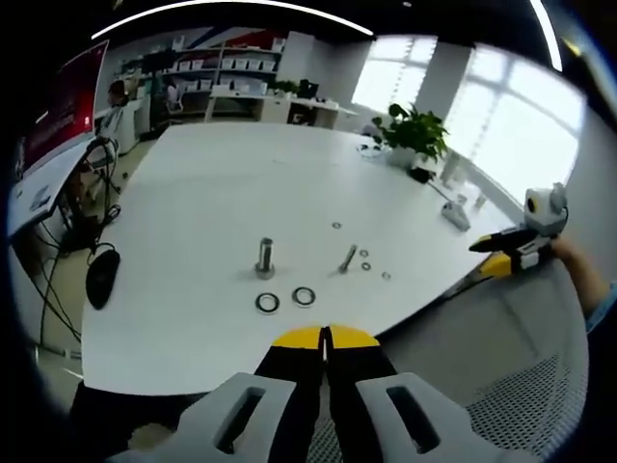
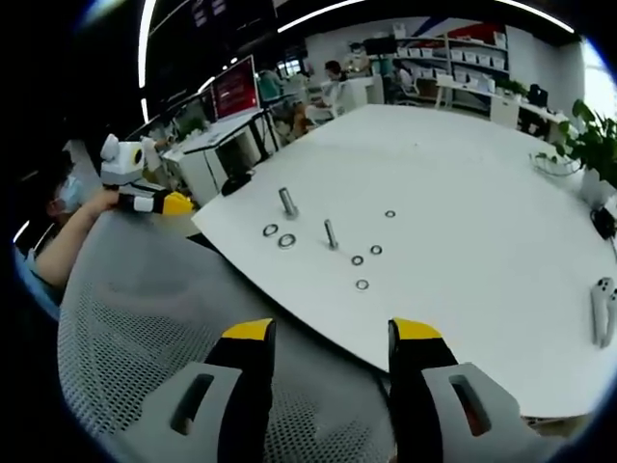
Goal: Place the washer onto the threaded stud by aligning its center hole with the stud, sliding it down to the base, and recovering from edge contact or off-axis alignment until the washer reaches the visible bottom stop.
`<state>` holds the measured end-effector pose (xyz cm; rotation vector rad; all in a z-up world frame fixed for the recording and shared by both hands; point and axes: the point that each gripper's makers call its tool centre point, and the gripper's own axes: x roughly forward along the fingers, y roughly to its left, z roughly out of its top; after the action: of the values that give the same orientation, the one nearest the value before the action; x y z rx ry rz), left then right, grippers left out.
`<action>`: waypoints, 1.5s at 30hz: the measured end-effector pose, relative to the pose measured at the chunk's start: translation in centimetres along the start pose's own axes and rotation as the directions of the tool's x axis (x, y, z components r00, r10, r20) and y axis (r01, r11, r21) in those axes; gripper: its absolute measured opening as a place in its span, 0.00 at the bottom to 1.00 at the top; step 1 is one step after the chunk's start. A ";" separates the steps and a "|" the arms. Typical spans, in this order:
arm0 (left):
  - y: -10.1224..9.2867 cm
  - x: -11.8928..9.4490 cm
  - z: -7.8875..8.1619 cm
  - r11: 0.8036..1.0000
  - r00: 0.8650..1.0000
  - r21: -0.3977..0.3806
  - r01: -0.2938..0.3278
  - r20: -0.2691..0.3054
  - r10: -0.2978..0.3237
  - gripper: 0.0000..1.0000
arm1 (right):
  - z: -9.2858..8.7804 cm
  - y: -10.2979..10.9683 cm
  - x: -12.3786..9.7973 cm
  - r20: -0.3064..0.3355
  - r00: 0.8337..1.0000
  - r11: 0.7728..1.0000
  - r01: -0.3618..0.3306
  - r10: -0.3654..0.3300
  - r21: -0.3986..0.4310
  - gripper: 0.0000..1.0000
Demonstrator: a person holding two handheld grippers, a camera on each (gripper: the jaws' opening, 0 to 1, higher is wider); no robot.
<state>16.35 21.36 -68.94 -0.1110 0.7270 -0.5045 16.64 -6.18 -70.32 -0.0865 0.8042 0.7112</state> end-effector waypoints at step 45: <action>-0.2 0.1 -0.2 0.997 0.999 -0.065 0.028 -0.014 -0.029 0.00 | -0.2 0.2 -0.4 -0.009 1.000 1.000 0.004 -0.004 0.000 0.37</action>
<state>16.15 21.14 -69.11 -0.1787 0.7578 -0.5091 16.24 -6.30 -70.14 -0.0914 0.8122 0.7073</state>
